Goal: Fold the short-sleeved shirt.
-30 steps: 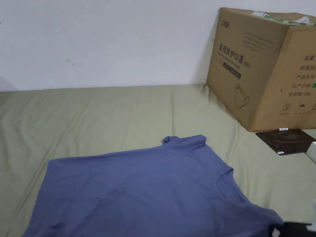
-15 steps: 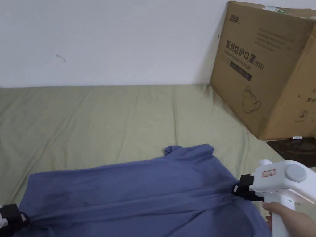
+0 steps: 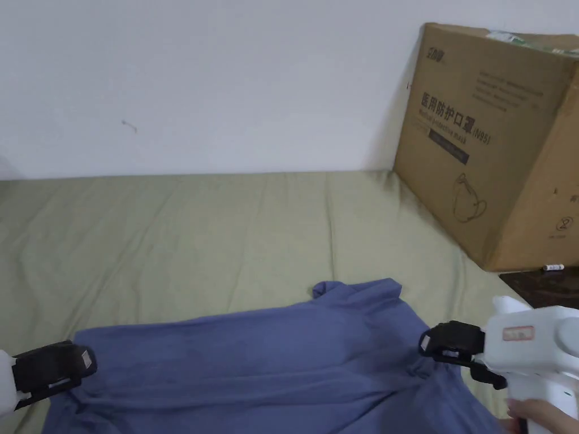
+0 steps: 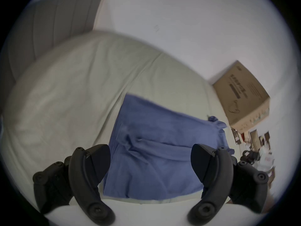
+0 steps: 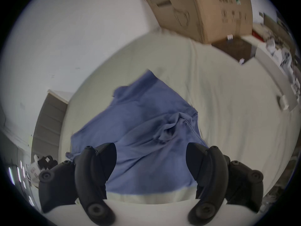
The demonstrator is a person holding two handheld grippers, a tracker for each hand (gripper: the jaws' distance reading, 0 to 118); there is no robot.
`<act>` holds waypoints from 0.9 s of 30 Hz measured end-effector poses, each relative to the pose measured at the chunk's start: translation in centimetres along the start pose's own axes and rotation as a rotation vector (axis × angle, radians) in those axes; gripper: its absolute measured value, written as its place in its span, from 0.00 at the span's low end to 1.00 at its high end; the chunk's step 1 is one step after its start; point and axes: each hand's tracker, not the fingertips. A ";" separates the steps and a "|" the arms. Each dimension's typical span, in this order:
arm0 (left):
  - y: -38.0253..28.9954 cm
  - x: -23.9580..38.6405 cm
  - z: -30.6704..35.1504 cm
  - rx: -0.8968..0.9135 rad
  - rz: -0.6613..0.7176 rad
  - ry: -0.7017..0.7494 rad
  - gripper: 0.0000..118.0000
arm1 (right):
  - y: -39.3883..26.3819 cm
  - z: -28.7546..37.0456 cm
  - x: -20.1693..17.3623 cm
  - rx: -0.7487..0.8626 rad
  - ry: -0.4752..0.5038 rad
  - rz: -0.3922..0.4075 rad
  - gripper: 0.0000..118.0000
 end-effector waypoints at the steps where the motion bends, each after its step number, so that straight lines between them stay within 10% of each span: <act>1: -0.6 1.0 2.2 0.068 -0.048 -0.030 0.89 | -0.9 2.0 -0.7 0.057 0.033 0.025 0.78; 7: -7.3 5.1 11.6 0.466 -0.253 -0.043 0.81 | -9.0 10.8 -4.7 0.442 0.168 0.210 0.72; 11: -10.9 6.0 14.5 0.570 -0.293 -0.003 0.05 | -14.3 13.9 -7.0 0.710 0.148 0.337 0.07; 12: -11.6 6.0 15.0 0.585 -0.288 0.019 0.00 | -15.2 14.2 -7.6 0.747 0.098 0.373 0.02; 21: -9.9 4.7 16.9 0.483 -0.272 0.080 0.00 | -15.0 15.0 -6.8 0.681 0.141 0.309 0.00; 27: -2.9 -1.0 6.8 -0.158 -0.005 0.028 0.00 | -14.3 14.5 -6.6 0.595 0.157 0.308 0.00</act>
